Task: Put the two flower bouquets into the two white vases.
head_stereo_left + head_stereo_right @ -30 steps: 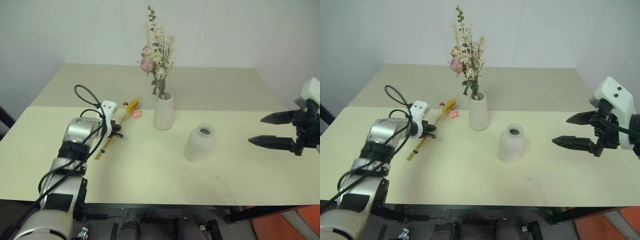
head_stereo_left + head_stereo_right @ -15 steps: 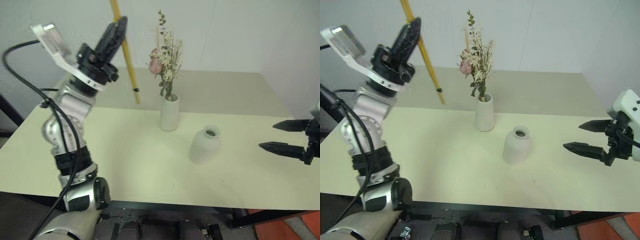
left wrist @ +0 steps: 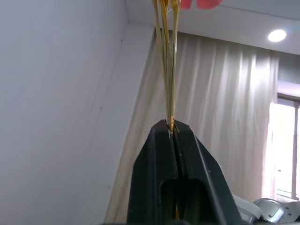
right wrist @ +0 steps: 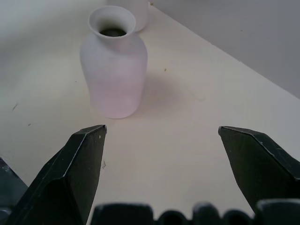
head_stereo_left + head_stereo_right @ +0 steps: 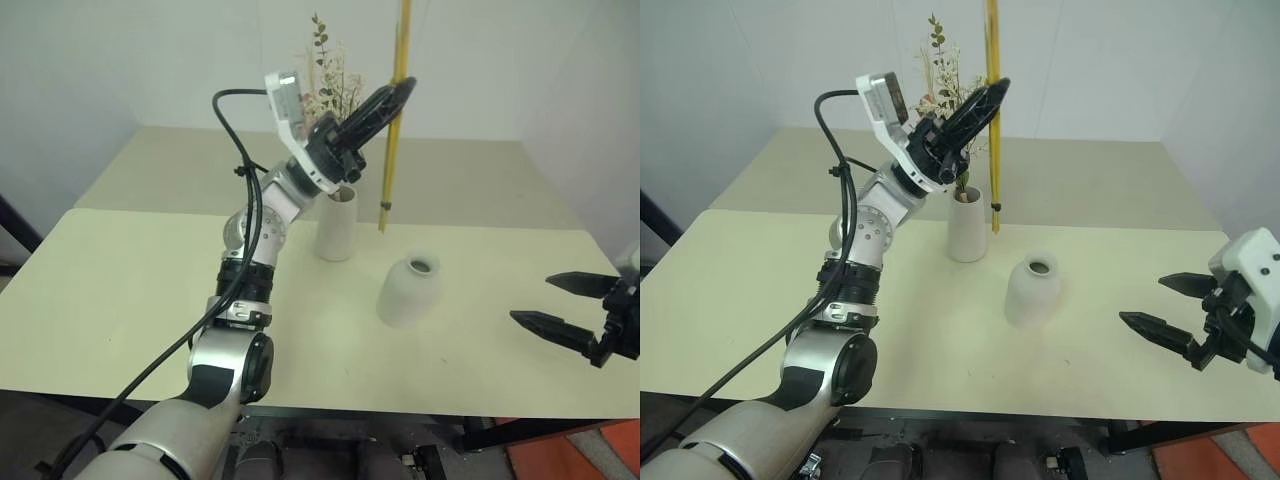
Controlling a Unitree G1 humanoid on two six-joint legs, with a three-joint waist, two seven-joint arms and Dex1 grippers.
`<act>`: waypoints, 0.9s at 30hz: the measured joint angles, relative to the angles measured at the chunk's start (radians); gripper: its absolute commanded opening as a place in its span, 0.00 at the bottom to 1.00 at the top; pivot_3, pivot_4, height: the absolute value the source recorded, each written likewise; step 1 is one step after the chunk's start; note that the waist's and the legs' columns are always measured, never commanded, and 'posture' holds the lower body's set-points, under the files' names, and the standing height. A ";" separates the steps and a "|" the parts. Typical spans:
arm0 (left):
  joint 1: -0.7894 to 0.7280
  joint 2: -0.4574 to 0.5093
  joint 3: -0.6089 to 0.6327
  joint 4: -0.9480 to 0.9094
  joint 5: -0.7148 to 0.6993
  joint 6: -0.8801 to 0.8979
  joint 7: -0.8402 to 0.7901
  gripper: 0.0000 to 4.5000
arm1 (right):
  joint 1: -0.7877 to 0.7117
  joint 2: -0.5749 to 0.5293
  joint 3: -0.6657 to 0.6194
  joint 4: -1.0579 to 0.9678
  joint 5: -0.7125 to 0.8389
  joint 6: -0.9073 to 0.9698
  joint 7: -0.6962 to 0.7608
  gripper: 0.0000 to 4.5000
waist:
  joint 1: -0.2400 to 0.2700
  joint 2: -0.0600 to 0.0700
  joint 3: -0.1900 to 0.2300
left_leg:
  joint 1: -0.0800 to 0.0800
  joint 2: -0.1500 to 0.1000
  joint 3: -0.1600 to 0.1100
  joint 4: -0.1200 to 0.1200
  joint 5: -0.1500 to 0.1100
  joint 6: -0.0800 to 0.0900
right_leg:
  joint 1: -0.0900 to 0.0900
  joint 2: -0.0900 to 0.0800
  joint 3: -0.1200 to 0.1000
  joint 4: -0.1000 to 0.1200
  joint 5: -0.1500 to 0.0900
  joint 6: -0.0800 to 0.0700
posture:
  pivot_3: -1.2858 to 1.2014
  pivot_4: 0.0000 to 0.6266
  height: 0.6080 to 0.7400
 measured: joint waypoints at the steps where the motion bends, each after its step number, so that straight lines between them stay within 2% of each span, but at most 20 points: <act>1: -0.010 -0.005 -0.004 0.026 0.010 -0.013 -0.019 0.01 | 0.003 0.005 -0.003 -0.013 0.007 0.007 -0.009 1.00 | 0.000 0.000 0.000 | 0.000 0.000 0.000 0.000 0.000 0.000 | 0.000 0.000 0.000 0.000 0.000 0.000 | 0.52 0.24 1.00; 12: -0.055 -0.109 -0.046 0.243 0.114 -0.155 -0.136 0.01 | 0.035 0.015 -0.044 -0.056 0.043 0.028 -0.078 1.00 | 0.001 0.000 0.000 | -0.001 -0.002 -0.001 0.000 0.000 0.000 | 0.000 -0.001 0.002 -0.001 0.000 0.001 | 0.52 0.24 1.00; 20: -0.118 -0.119 -0.018 0.422 0.149 -0.266 -0.146 0.01 | 0.038 0.022 -0.061 -0.082 0.082 0.044 -0.119 1.00 | 0.002 0.000 0.000 | -0.002 -0.004 -0.003 0.000 0.000 0.000 | 0.000 -0.001 0.002 -0.001 0.000 0.001 | 0.52 0.24 1.00; 27: -0.142 -0.122 0.028 0.449 0.108 -0.213 -0.160 0.01 | 0.083 0.025 -0.095 -0.093 0.086 0.047 -0.123 1.00 | 0.003 0.000 0.000 | -0.002 -0.004 -0.003 0.000 0.000 0.000 | 0.000 -0.001 0.002 -0.001 0.000 0.002 | 0.52 0.24 1.00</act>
